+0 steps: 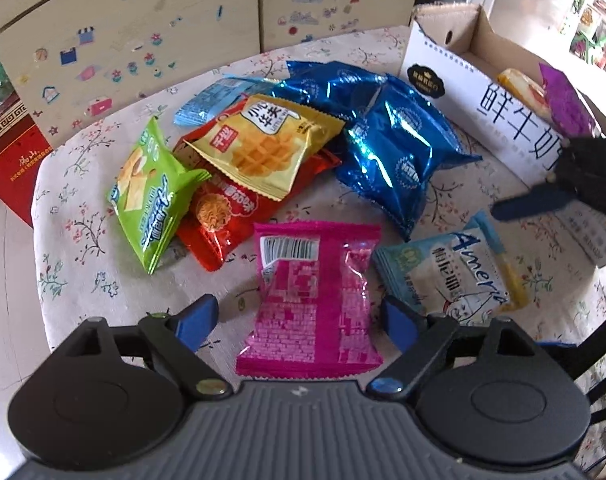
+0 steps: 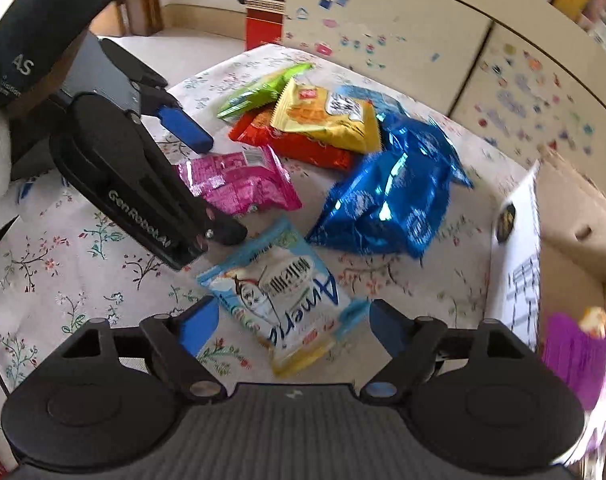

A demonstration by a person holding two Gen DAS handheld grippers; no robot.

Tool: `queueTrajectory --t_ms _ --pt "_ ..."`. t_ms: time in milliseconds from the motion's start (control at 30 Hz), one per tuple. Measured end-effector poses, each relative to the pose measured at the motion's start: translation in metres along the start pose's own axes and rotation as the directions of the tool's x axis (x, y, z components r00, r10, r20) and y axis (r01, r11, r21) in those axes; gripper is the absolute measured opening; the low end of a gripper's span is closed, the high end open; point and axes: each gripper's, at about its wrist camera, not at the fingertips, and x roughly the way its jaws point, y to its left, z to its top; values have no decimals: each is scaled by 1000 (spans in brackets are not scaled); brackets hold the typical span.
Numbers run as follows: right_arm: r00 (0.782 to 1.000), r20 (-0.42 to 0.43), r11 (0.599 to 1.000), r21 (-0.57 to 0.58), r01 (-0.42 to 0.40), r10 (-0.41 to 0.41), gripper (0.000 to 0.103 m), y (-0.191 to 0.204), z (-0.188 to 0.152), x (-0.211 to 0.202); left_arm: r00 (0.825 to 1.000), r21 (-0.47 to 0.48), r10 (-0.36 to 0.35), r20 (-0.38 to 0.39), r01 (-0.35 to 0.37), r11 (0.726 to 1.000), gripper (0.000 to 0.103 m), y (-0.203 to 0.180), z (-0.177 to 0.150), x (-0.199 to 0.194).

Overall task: Organize snacks
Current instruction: 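Grasp the pink packet with the left gripper while the right grasps the light-blue America packet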

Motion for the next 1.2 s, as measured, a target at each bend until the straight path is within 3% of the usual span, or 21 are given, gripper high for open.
queueTrajectory --t_ms 267,400,600,900,1033,1200 --pt "1000 -7 997 -78 -20 20 96 -2 7 13 1000 31 9 -17 -9 999 103 1 5 10" --pt "999 -41 994 -109 -25 21 96 3 10 24 1000 32 7 -15 -6 999 103 1 5 11" --pt "998 -61 997 -62 -38 34 96 0 12 27 1000 23 13 -11 -13 1000 103 1 5 11" --pt "997 -52 998 -25 -51 50 72 -1 8 18 1000 20 23 -5 -22 1000 102 -2 2 8" --pt "999 -44 999 -32 -31 30 64 -1 5 12 1000 35 5 5 -5 999 90 -4 2 4" --pt "999 -33 1000 -25 -5 4 57 -2 3 8 1000 66 -14 27 12 998 52 -11 3 -5"
